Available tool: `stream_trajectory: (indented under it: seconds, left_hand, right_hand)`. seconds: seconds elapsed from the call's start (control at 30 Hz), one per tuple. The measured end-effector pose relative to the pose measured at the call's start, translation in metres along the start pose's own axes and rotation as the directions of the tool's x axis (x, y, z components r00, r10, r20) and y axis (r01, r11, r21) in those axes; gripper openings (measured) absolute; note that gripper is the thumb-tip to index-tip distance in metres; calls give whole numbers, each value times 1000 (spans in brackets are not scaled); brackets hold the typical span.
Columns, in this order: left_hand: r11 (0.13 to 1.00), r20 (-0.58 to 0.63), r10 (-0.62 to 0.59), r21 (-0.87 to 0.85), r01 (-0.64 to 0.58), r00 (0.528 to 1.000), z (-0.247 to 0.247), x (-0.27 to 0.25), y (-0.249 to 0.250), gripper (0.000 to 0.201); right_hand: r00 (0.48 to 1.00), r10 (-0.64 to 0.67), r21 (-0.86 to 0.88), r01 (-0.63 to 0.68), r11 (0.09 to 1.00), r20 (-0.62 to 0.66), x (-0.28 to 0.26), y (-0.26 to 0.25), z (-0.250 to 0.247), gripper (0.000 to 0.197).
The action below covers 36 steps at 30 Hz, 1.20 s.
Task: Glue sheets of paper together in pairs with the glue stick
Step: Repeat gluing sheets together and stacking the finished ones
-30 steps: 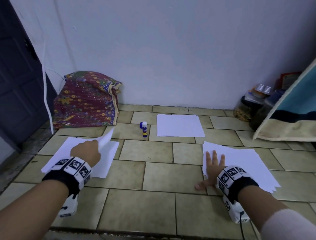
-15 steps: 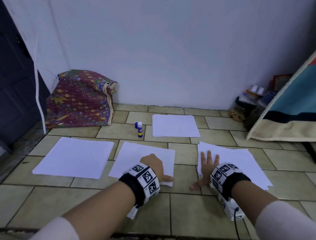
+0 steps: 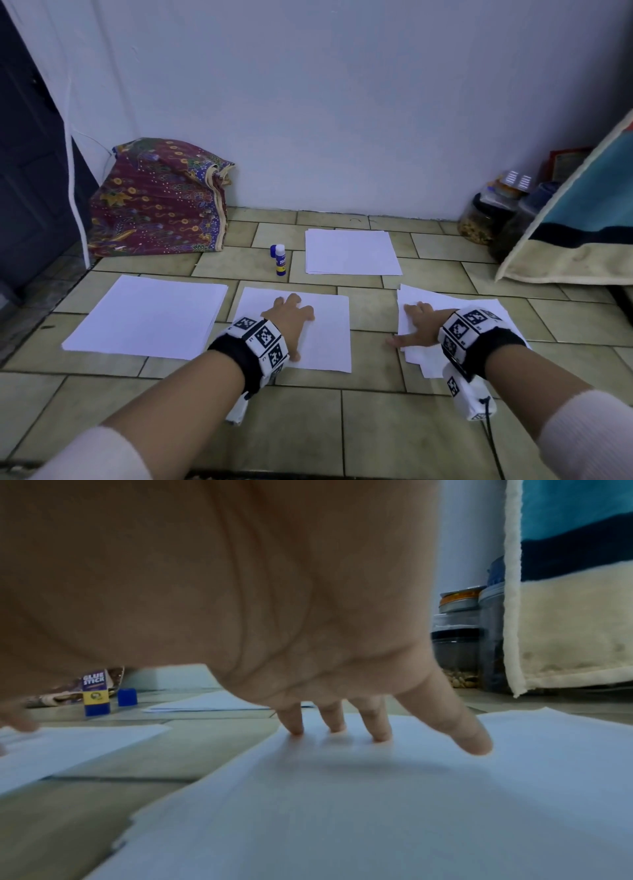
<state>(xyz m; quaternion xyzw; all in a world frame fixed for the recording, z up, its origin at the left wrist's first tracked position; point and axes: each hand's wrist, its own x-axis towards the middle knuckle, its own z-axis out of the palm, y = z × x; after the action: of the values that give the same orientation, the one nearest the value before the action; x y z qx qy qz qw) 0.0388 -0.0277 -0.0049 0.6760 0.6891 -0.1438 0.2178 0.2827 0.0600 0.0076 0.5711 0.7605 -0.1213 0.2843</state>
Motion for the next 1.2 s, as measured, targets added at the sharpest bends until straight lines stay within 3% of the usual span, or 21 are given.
stream_trajectory:
  seconds: [0.13, 0.2, 0.23, 0.3, 0.37, 0.4, 0.5, 0.6, 0.83, 1.07, 1.13, 1.2]
  left_hand:
    - [1000, 0, 23, -3, -23, 1000, 2, 3, -5, 89]
    - [998, 22, 33, 52, -34, 999, 2, 3, -6, 96]
    - [996, 44, 28, 83, -31, 999, 1, 3, -6, 98]
    - [993, 94, -2, 119, -10, 996, 1, 5, -6, 98]
    - [992, 132, -14, 123, -3, 991, 1, 7, -6, 98]
    - [993, 146, -8, 118, -9, 989, 1, 8, -7, 97]
    - [998, 184, 13, 65, -26, 983, 2, 10, -12, 96]
    - [999, 188, 27, 16, -31, 982, 7, 14, -17, 96]
    - [999, 203, 36, -21, -33, 979, 13, 20, -23, 96]
    - [999, 187, 28, 18, -32, 982, 13, 21, -22, 96]
    - [999, 181, 25, 24, -30, 983, 12, 19, -21, 97]
    - [999, 156, 23, 45, -30, 987, 10, 15, -21, 97]
  right_hand:
    - [1000, 2, -24, -3, 1000, -9, 1, -2, -15, 91]
    - [1000, 9, -28, -9, 1000, 3, 1, -6, -29, 99]
    - [999, 10, -25, -11, 1000, -43, 2, -10, -37, 100]
    - [965, 13, 66, 4, 998, -262, 3, -21, -48, 86]
    - [881, -40, 206, 155, 966, -471, 11, -39, -53, 68]
    - [855, -85, 257, 247, 934, -512, 13, -53, -57, 61]
    - [837, -216, 383, 440, 812, -503, 31, -90, -68, 47]
    - [839, -267, 474, 499, 726, -475, 53, -121, -81, 43]
    - [852, -314, 530, 511, 677, -420, 83, -164, -93, 50]
    - [875, -286, 494, 462, 737, -391, 87, -180, -90, 31]
    - [875, -265, 561, 467, 684, -405, 83, -173, -88, 25]
    - [884, -275, 678, 466, 568, -378, 75, -158, -88, 20]
